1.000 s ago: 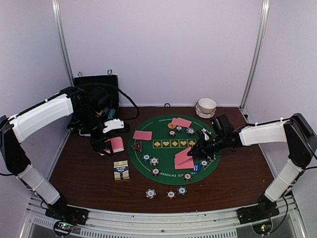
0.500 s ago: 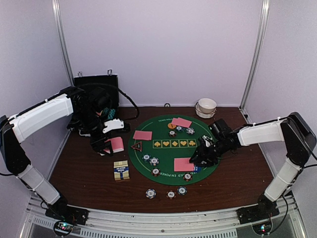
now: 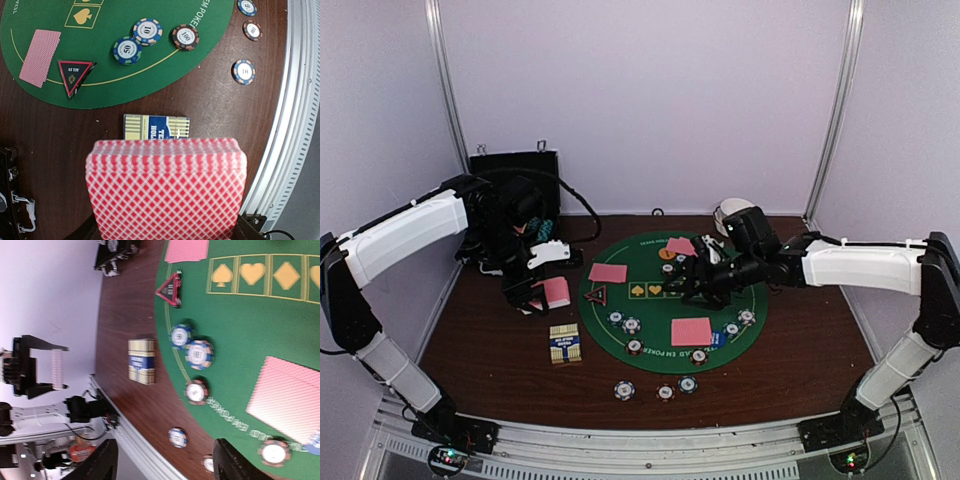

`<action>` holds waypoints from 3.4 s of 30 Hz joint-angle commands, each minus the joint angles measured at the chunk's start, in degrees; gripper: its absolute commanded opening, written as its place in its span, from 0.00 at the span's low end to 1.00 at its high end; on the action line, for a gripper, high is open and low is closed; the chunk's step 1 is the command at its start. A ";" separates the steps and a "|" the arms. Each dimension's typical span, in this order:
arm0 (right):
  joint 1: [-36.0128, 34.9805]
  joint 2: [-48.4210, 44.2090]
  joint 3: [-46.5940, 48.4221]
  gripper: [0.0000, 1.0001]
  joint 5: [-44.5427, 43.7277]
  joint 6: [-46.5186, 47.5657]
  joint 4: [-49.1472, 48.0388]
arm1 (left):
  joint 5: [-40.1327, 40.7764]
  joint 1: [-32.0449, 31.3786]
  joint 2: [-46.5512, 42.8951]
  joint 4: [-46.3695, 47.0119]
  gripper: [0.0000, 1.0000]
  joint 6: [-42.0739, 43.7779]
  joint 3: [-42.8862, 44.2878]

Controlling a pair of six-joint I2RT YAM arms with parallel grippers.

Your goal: Distribute texas hold em gaming equipment

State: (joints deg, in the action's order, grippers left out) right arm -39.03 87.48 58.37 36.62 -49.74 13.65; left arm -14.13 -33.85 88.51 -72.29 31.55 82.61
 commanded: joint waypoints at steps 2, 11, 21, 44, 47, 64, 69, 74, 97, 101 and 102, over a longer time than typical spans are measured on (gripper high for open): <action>-6.99 6.41 6.16 0.74 2.97 -11.85 -18.99 | -1.65 0.18 -0.46 0.04 0.00 -0.08 0.92; -13.17 17.88 13.49 0.77 4.77 -19.86 -33.44 | -1.13 0.18 -0.44 0.05 0.00 -0.17 1.55; -16.69 26.27 19.76 0.77 5.47 -23.97 -40.23 | -0.87 0.18 -0.24 -0.01 0.00 -0.17 1.94; -18.81 36.52 29.17 0.78 3.95 -27.83 -45.06 | -1.13 0.18 -0.62 0.04 0.00 -0.20 1.73; -18.89 37.55 30.09 0.78 2.88 -28.33 -45.64 | -1.30 0.18 -0.77 0.02 0.00 -0.17 1.66; -18.77 40.54 32.47 0.69 3.21 -27.34 -41.03 | -0.67 0.18 -1.22 0.03 0.00 -0.09 0.95; -17.84 38.89 29.99 0.66 3.37 -26.18 -39.76 | -0.71 0.23 -1.36 0.02 0.00 -0.09 0.97; -16.69 36.78 26.88 0.62 3.46 -25.30 -39.64 | -0.54 0.18 -1.39 -0.01 0.00 -0.04 0.89; -15.45 29.20 20.97 0.28 6.04 -28.23 -44.65 | -0.37 0.18 -1.24 0.00 0.00 -0.09 1.18; -15.13 28.50 19.49 0.25 6.67 -30.02 -46.66 | -0.25 0.18 -1.32 0.03 0.00 -0.09 1.07; -15.04 28.41 19.16 0.24 6.75 -30.52 -47.51 | -0.24 0.18 -1.44 0.00 0.00 -0.09 1.06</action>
State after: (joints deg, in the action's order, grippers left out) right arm -54.78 118.67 79.15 42.22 -78.35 -30.85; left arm -13.96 -33.58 88.51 -72.93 30.96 82.81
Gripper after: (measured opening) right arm 0.252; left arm 0.667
